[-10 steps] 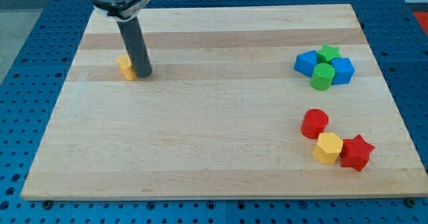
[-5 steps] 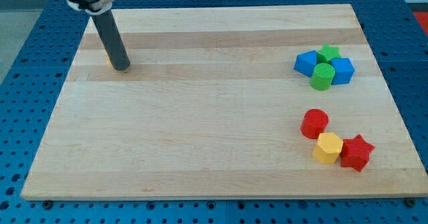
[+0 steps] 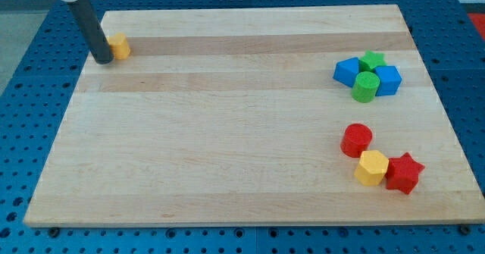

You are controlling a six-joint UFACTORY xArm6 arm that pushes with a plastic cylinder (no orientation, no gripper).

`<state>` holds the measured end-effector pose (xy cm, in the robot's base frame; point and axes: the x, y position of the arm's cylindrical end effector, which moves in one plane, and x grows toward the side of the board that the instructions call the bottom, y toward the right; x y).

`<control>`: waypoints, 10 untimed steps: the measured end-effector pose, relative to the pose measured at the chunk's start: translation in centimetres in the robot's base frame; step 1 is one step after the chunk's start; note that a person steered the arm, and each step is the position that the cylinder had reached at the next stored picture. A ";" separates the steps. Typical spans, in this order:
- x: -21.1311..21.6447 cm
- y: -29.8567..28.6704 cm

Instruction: Push the yellow heart to the top left corner of the board

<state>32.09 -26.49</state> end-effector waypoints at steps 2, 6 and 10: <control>-1.6 0.6; -1.3 2.9; -5.3 4.2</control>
<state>26.82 -22.30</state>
